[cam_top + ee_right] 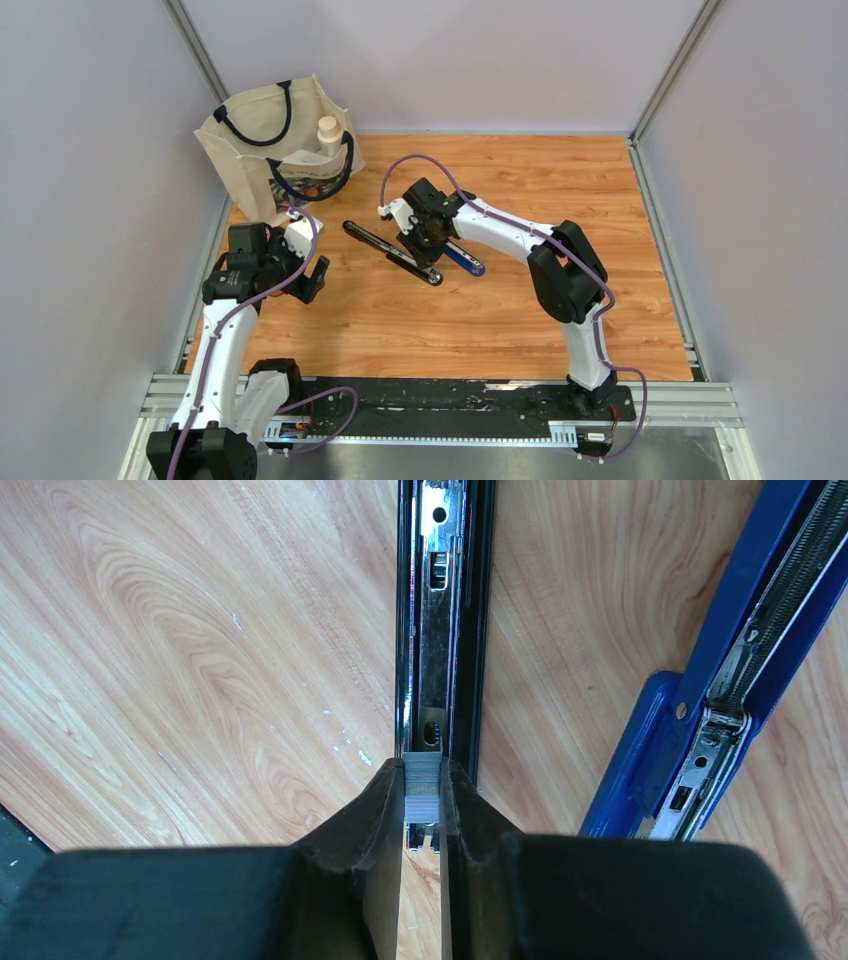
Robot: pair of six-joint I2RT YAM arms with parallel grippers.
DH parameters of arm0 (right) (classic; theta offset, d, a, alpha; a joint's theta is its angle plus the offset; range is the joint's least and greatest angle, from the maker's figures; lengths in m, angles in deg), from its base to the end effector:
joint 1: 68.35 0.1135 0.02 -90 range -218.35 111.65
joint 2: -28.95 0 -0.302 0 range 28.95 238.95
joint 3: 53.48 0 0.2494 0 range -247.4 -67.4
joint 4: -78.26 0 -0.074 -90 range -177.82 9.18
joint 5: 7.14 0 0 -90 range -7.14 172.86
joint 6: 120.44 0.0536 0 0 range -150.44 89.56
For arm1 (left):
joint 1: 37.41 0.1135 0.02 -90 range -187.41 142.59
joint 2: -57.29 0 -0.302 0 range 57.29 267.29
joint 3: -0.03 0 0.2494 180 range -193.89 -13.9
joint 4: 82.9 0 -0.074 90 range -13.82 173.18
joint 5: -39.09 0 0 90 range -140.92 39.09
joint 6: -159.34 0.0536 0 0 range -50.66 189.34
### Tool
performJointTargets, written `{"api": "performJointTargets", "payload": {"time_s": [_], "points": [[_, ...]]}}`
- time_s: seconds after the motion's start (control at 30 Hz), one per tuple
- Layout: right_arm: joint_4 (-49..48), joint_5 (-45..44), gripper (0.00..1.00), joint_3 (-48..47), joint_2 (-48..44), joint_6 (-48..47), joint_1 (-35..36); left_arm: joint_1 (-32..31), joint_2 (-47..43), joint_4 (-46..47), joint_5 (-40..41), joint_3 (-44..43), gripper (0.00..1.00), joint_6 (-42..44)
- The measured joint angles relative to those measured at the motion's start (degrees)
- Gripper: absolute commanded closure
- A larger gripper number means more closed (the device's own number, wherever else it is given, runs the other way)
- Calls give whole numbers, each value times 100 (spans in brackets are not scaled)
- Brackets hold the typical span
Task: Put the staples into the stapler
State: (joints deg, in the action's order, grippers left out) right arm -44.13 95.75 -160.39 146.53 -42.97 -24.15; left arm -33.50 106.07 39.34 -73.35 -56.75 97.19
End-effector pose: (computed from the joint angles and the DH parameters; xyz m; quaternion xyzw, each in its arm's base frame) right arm 0.3154 0.3234 0.2177 -0.4822 0.8487 0.1571 0.1500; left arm 0.1488 -0.0103 0.2811 0.2565 0.8871 -0.0834 0.3745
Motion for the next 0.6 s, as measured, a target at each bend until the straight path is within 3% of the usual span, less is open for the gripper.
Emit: {"api": "performJointTargets", "payload": {"time_s": [0.6], "points": [[2, 72, 85, -7, -2, 2, -35, 0, 22, 0, 0, 0, 7, 0]]}}
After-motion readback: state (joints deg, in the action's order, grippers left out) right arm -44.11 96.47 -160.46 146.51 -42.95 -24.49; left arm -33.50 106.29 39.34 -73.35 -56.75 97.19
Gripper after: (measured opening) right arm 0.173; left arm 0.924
